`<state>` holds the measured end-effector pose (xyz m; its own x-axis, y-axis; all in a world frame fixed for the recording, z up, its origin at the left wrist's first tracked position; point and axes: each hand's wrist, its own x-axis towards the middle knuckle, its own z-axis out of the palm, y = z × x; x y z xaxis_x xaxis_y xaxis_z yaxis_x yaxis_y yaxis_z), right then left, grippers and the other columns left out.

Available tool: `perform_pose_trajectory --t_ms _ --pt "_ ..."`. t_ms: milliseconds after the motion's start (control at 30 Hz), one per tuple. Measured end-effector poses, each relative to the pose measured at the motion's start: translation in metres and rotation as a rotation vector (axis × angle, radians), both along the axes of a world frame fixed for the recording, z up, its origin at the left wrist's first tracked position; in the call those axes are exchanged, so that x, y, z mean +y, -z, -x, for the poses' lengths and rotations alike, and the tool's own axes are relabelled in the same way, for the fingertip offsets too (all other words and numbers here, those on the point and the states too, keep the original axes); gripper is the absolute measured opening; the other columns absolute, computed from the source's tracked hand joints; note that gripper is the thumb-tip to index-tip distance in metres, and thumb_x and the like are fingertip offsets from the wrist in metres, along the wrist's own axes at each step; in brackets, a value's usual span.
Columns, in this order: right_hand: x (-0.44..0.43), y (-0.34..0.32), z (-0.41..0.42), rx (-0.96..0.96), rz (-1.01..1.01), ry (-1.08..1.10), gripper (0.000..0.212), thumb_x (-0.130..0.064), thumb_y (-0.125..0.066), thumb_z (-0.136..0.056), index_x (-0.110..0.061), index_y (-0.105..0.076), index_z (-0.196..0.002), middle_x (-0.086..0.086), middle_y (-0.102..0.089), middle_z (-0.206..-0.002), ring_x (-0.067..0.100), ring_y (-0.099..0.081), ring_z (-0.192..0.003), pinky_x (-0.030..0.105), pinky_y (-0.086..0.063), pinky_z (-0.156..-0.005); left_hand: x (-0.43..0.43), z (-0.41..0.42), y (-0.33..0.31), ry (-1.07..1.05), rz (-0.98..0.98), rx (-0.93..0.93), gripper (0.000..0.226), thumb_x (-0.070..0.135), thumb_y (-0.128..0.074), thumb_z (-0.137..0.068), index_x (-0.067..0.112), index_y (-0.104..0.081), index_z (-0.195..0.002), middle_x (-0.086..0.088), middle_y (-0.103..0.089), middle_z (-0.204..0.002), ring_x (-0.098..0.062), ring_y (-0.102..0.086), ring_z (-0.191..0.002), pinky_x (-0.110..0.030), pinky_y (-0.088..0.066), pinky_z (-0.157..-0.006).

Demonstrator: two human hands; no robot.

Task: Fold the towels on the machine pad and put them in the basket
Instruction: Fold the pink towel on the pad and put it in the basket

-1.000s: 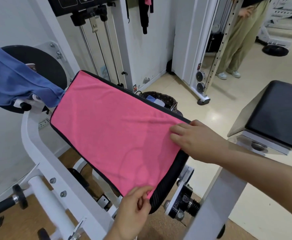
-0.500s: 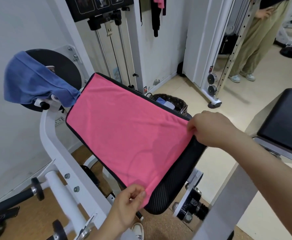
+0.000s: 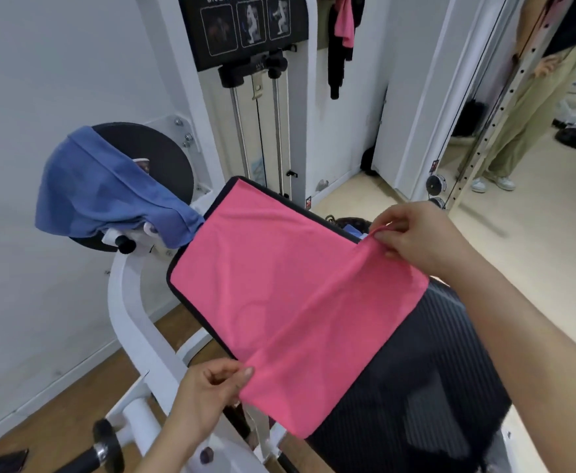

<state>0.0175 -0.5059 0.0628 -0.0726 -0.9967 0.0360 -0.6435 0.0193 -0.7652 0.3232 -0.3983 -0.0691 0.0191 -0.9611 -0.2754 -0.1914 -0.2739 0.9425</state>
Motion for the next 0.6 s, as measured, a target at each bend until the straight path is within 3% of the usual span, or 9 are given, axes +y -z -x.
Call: perform_pose_trajectory --t_ms 100,200,367,500,600 --pt "-0.036 0.004 -0.039 0.056 0.056 0.046 0.023 -0.005 -0.063 -0.086 -0.025 -0.069 -0.076 0.002 -0.073 -0.080 0.023 -0.069 -0.067 0.044 -0.059 -0.074 -0.028 -0.031 -0.001 -0.033 0.034 0.025 0.019 0.005 -0.071 -0.082 0.015 -0.079 -0.068 -0.004 -0.070 -0.062 -0.009 -0.062 -0.054 -0.020 -0.052 -0.055" --pt "-0.069 0.007 -0.076 0.123 0.104 0.040 0.029 -0.010 -0.064 -0.085 -0.034 -0.062 -0.069 0.000 -0.072 -0.082 0.025 -0.067 -0.071 0.044 -0.057 -0.076 -0.052 -0.057 0.002 -0.068 0.051 0.039 0.023 0.002 -0.067 -0.085 0.019 -0.079 -0.076 0.006 -0.074 -0.072 0.002 -0.065 -0.064 -0.008 -0.048 -0.060" --pt "-0.119 0.011 -0.126 0.225 0.139 -0.008 0.017 -0.012 -0.063 -0.084 -0.028 -0.063 -0.077 0.003 -0.072 -0.087 0.028 -0.066 -0.078 0.044 -0.054 -0.078 -0.086 -0.096 0.019 -0.182 0.041 0.063 0.014 0.011 -0.069 -0.086 0.021 -0.076 -0.090 0.011 -0.076 -0.088 0.000 -0.068 -0.083 -0.007 -0.050 -0.069" --pt "-0.157 0.015 -0.161 0.339 0.185 -0.080 0.008 -0.016 -0.061 -0.087 -0.019 -0.068 -0.089 0.003 -0.071 -0.095 0.024 -0.063 -0.092 0.038 -0.051 -0.082 -0.115 -0.119 0.034 -0.374 0.054 0.070 0.008 0.017 -0.070 -0.085 0.020 -0.076 -0.090 0.009 -0.076 -0.086 -0.005 -0.069 -0.083 -0.020 -0.050 -0.077" --pt "-0.189 0.023 -0.185 0.424 0.227 -0.135 0.010 -0.017 -0.060 -0.088 -0.017 -0.069 -0.093 0.004 -0.071 -0.093 0.025 -0.063 -0.091 0.032 -0.047 -0.075 -0.142 -0.132 0.049 -0.443 0.054 0.059 0.009 0.021 -0.069 -0.086 0.020 -0.076 -0.092 0.007 -0.075 -0.087 -0.010 -0.069 -0.088 -0.030 -0.051 -0.085"
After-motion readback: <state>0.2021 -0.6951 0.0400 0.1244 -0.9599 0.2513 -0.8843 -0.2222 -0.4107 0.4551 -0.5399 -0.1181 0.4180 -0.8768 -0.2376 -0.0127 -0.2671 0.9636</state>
